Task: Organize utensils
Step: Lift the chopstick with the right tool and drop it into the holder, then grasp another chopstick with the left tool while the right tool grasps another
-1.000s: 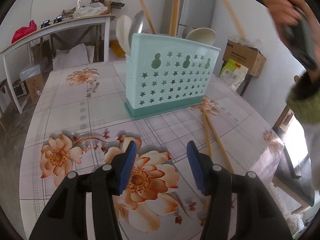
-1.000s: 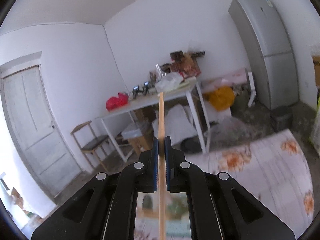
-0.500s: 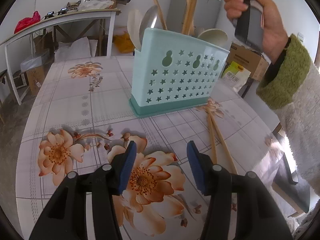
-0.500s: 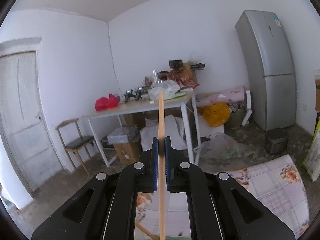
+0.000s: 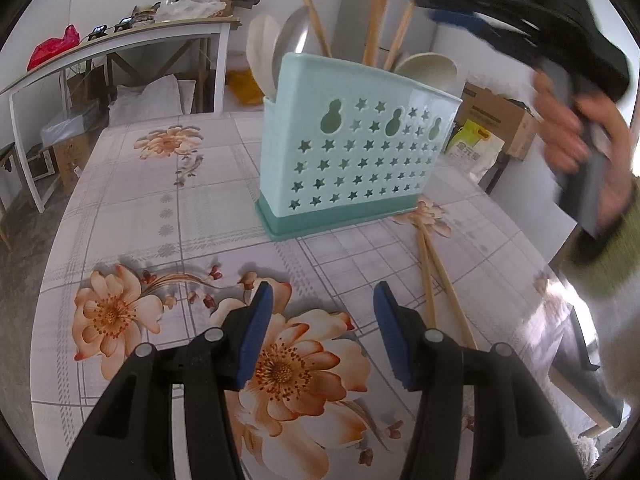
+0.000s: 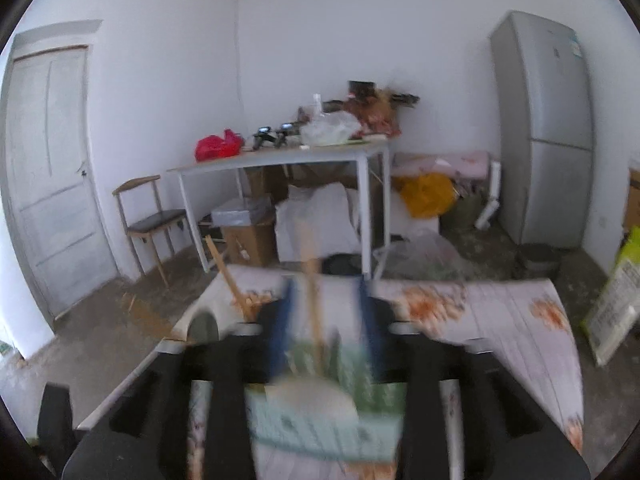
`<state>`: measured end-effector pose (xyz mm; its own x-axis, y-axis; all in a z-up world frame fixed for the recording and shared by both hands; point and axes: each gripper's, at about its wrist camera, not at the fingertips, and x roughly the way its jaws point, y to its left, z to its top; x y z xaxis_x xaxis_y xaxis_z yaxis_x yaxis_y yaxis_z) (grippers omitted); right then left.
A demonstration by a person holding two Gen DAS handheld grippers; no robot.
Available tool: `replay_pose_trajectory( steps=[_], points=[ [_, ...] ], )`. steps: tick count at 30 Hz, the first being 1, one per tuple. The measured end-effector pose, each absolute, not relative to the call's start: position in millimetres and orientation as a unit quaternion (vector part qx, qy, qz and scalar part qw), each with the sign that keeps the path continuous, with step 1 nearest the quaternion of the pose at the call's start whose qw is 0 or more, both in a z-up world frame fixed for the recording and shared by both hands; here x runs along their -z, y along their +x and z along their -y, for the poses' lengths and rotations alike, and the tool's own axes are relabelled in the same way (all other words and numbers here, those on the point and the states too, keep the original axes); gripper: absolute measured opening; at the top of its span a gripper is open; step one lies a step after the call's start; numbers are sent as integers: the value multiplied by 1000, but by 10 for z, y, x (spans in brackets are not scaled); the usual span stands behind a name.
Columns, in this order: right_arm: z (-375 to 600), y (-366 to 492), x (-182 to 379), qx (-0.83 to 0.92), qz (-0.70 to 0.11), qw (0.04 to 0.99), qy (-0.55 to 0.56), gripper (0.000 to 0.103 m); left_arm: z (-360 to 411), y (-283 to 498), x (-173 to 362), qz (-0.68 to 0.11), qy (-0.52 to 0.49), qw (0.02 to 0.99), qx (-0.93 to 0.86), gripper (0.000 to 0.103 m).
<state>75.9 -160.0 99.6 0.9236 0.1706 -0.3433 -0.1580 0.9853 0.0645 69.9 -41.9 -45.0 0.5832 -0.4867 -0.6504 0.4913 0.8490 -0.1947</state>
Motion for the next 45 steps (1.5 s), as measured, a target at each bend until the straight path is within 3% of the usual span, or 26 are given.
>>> replay_pose_trajectory(
  steps=[5,8,12,16,21,24,25,36,43,45],
  points=[
    [1897,70,-868,-75,-185,975,98,55,473,684,483,-373,9,888,270,51],
    [1984,-127,-683,-48,-212,967,130,55,510,684,521,-386,17,884,261,51],
    [1995,-203,-88,-38,-305,926,220,55,548,661,562,-402,28,879,256,51],
    [1717,-98,393,-22,-394,891,225,39,590,629,568,-408,46,876,254,51],
    [1417,19,584,-26,-430,882,189,29,586,562,521,-403,53,878,253,53],
    [1306,46,597,-7,-434,890,141,19,608,533,509,-404,55,877,254,54],
    [1301,42,604,-2,-437,890,134,11,622,522,505,-404,56,876,256,54],
    [1825,-239,659,49,-420,888,182,5,1050,416,535,-406,120,859,289,54],
    [1875,-277,665,44,-415,889,187,5,1248,467,642,-419,156,846,291,29],
    [1885,-286,662,40,-413,890,190,5,1252,485,635,-421,159,846,286,14]
  ],
)
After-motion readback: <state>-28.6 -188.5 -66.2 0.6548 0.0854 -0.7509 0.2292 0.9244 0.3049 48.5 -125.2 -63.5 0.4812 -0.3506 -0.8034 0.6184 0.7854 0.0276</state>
